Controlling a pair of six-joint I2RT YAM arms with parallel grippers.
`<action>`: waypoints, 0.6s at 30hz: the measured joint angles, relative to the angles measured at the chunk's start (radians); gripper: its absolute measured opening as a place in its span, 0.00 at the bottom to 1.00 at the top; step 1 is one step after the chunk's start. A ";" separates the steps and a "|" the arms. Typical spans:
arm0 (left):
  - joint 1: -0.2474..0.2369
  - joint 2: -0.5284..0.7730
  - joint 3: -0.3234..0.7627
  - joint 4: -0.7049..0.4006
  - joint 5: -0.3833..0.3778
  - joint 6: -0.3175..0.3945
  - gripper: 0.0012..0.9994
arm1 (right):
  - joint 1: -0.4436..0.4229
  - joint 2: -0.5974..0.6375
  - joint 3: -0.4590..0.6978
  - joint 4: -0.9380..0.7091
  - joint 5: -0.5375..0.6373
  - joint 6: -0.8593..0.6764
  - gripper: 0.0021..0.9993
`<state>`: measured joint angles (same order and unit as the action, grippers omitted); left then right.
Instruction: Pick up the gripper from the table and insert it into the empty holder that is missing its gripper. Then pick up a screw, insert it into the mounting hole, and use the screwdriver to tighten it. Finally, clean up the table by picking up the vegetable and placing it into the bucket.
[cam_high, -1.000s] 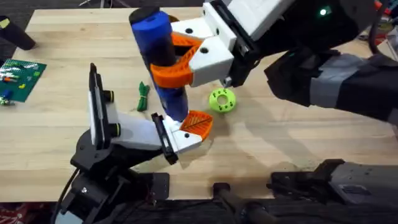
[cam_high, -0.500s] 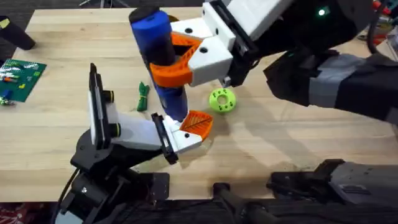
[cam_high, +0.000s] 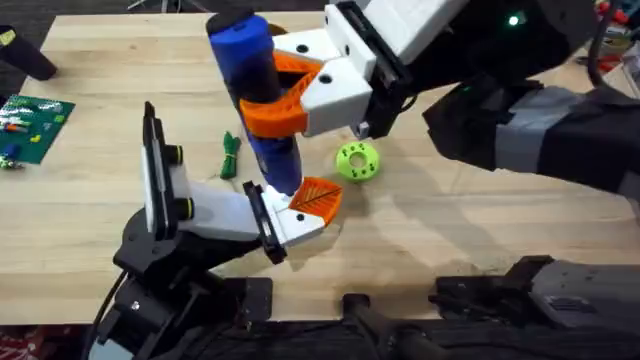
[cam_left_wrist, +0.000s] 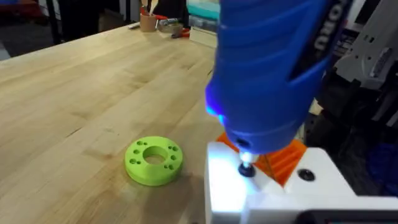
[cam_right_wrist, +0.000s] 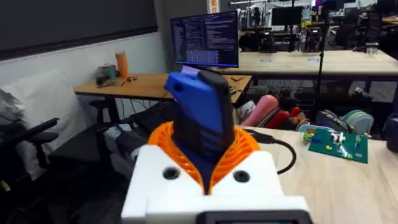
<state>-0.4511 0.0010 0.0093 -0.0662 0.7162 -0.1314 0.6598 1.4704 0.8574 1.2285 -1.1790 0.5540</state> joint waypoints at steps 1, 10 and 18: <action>0.000 0.000 0.000 0.000 0.000 0.000 0.01 | 0.000 0.000 0.000 0.000 0.000 0.000 0.03; 0.000 0.000 0.000 0.000 0.000 0.000 0.01 | 0.000 0.000 0.000 -0.002 0.000 0.000 0.03; 0.000 0.000 0.000 0.000 -0.001 0.000 0.01 | 0.000 0.000 -0.001 0.011 -0.001 0.003 0.03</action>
<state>-0.4511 0.0010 0.0093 -0.0659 0.7154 -0.1313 0.6598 1.4707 0.8568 1.2392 -1.1798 0.5567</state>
